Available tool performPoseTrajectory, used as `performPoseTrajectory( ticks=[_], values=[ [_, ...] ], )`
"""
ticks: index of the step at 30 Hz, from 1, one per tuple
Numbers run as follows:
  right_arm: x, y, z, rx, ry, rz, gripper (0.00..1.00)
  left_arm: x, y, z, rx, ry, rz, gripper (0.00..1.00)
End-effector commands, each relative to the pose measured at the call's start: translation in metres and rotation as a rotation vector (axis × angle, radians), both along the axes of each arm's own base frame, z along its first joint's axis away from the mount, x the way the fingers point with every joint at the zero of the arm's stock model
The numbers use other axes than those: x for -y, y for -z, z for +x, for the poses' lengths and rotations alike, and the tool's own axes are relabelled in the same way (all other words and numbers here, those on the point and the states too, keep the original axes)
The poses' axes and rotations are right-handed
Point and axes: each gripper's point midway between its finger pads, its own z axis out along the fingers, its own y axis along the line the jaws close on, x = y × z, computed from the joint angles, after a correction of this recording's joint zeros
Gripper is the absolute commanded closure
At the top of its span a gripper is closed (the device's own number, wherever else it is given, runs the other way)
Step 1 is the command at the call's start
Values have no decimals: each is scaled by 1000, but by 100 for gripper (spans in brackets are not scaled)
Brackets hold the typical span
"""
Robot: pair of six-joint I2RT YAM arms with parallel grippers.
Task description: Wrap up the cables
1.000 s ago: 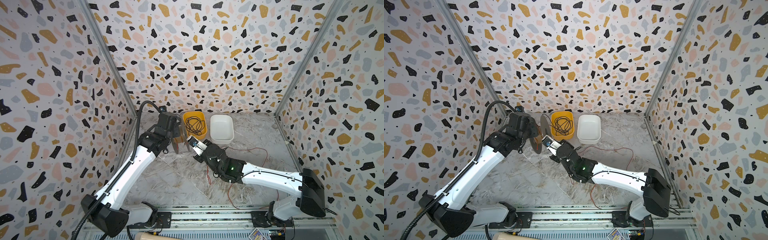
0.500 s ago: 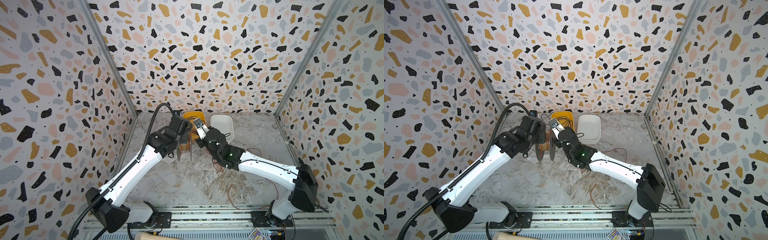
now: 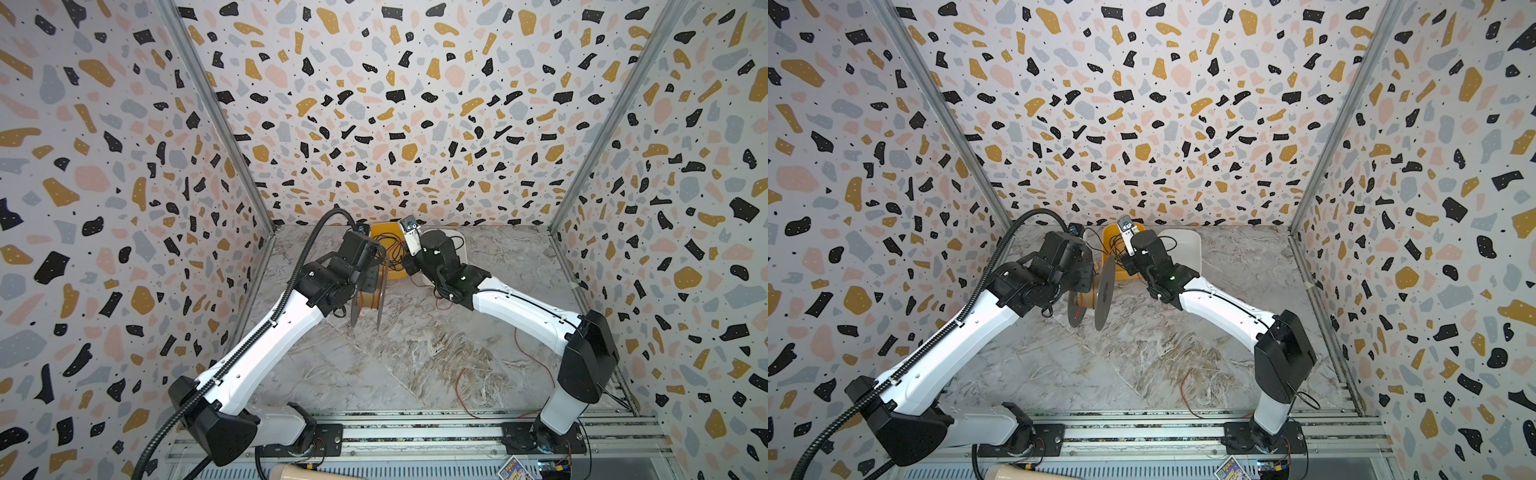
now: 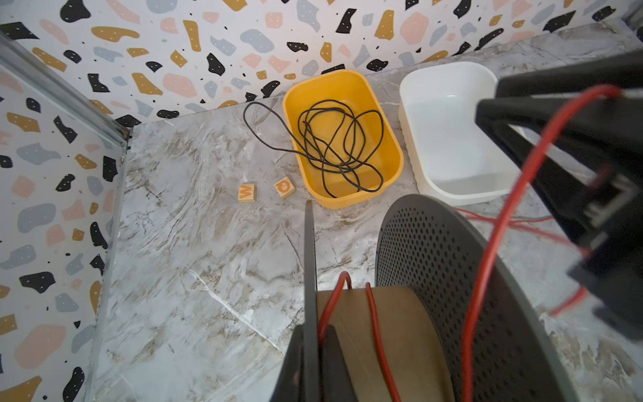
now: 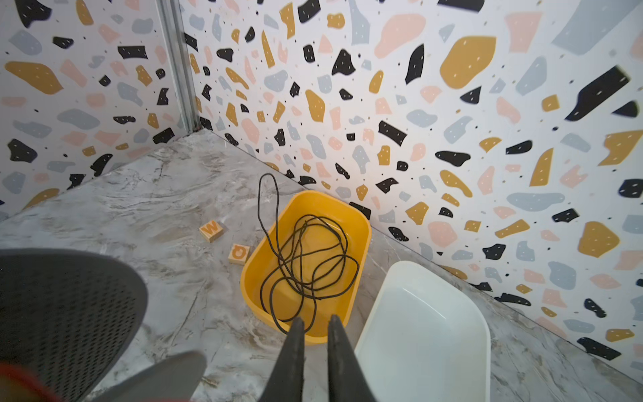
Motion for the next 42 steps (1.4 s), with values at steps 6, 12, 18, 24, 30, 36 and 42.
performPoseTrajectory(
  ticks=[6, 12, 18, 24, 30, 36, 42],
  values=[
    [7, 29, 30, -172, -116, 76, 82, 7, -53, -15, 95, 123, -46, 100],
    [7, 82, 25, -275, -182, 82, 83, 24, -81, -26, 123, 212, -171, 100],
    [12, 110, -5, -350, -222, 146, 82, 16, -114, -23, 195, 165, -188, 100],
    [27, 116, -48, -374, -270, 175, 77, 26, -132, -18, 211, 188, -240, 100],
    [49, 92, -85, -340, -286, 219, 57, 35, -142, -14, 226, 208, -285, 100],
    [68, 82, -110, -363, -271, 240, 30, 37, -155, -14, 245, 218, -320, 100],
    [74, 94, -121, -387, -264, 283, 30, 41, -169, -18, 265, 242, -367, 100]
  ],
)
